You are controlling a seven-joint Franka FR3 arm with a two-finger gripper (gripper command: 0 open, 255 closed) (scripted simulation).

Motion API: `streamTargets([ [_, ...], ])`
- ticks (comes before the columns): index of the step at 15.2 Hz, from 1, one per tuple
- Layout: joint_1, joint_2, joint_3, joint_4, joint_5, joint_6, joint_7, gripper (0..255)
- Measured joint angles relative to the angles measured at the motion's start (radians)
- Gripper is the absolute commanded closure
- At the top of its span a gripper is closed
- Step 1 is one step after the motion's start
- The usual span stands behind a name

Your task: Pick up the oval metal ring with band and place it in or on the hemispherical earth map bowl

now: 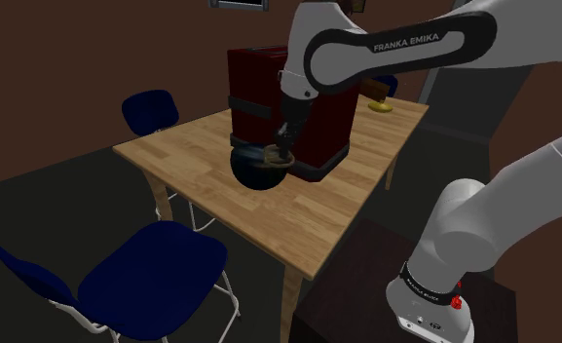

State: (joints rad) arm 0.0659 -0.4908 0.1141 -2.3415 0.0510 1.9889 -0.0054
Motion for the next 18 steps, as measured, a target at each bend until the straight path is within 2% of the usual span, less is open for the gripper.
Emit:
streamTargets([
  [10, -0.002, -0.005, -0.005, 0.130, -0.003, -0.135, 0.001, 255],
  [14, -0.020, 0.089, -0.030, 0.220, -0.017, -0.133, -0.034, 255],
  [18, -0.041, 0.237, -0.062, 0.365, -0.031, -0.131, -0.081, 255],
])
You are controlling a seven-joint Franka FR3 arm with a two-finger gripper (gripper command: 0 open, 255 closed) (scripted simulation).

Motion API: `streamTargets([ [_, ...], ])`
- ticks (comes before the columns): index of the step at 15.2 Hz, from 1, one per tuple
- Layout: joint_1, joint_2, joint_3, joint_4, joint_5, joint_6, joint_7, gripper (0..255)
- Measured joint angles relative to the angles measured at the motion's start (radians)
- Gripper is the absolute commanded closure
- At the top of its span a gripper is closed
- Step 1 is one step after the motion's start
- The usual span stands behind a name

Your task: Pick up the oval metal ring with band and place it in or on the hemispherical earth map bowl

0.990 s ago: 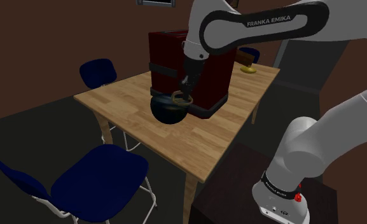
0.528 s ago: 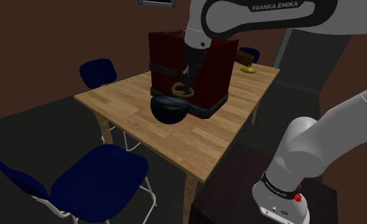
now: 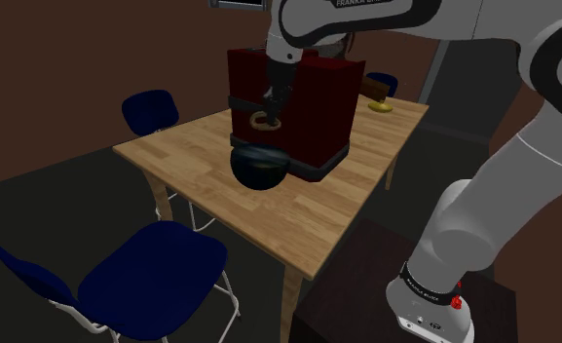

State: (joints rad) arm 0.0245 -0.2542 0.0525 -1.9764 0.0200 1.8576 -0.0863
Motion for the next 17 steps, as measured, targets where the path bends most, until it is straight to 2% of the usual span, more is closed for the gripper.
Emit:
streamTargets([
  [5, -0.024, 0.176, -0.033, 0.198, -0.004, -0.022, -0.054, 255],
  [6, -0.027, 0.192, -0.036, 0.209, -0.004, -0.018, -0.061, 255],
  [17, -0.029, 0.215, -0.038, 0.090, -0.004, 0.124, -0.067, 255],
])
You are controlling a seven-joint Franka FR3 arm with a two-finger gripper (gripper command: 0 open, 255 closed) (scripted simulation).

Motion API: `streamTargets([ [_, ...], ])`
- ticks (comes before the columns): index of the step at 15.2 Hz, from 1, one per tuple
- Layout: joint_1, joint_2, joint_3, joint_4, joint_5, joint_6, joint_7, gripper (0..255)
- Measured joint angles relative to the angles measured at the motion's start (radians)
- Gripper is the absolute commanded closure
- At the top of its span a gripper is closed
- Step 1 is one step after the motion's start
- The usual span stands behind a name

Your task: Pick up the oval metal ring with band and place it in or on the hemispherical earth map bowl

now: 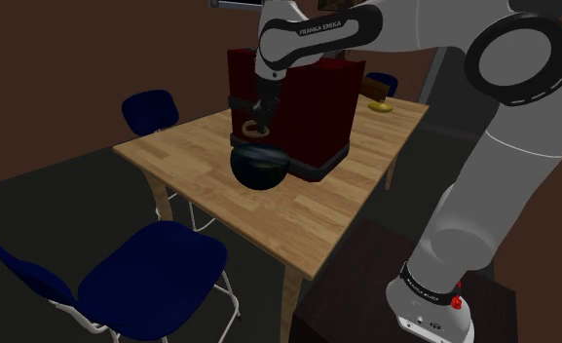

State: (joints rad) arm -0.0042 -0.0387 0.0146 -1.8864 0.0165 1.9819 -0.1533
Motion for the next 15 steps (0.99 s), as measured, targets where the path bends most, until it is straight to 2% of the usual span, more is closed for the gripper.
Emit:
streamTargets([
  [3, 0.002, -0.002, 0.002, -0.037, 0.000, 0.035, 0.003, 255],
  [9, 0.001, -0.001, 0.001, -0.043, 0.000, 0.042, 0.002, 255],
  [10, 0.001, -0.001, 0.001, -0.043, 0.000, 0.043, 0.002, 0],
  [15, 0.001, -0.001, 0.001, -0.043, 0.000, 0.043, 0.002, 0],
])
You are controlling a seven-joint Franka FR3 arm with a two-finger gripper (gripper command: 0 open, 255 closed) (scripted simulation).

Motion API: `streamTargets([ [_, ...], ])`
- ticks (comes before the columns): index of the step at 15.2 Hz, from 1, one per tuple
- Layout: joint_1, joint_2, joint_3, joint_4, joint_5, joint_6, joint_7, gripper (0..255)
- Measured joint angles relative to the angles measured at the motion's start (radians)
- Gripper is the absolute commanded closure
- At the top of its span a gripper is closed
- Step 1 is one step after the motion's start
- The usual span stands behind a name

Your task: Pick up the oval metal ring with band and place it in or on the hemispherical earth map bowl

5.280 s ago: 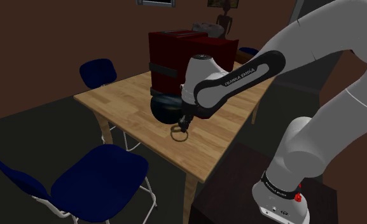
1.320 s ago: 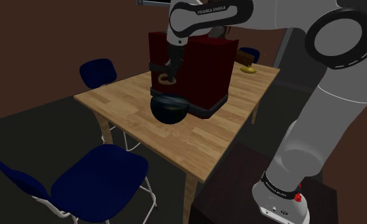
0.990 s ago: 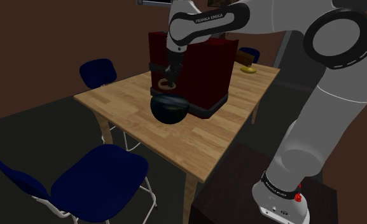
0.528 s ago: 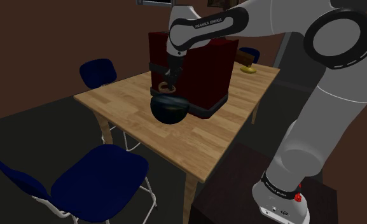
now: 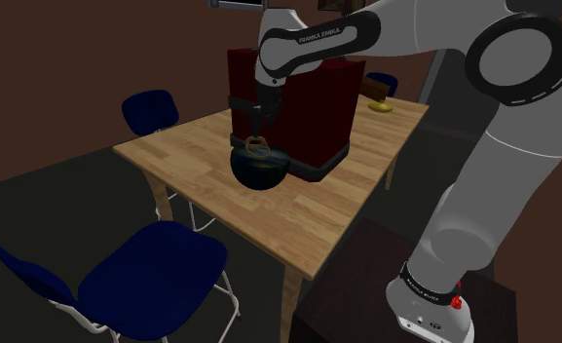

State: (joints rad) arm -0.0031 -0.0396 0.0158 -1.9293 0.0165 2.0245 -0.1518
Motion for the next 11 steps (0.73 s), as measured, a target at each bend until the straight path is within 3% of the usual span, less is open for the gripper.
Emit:
streamTargets([
  [6, -0.001, -0.027, -0.001, 0.078, 0.000, -0.104, -0.001, 0],
  [11, -0.001, -0.028, -0.001, 0.094, 0.000, -0.121, 0.000, 0],
])
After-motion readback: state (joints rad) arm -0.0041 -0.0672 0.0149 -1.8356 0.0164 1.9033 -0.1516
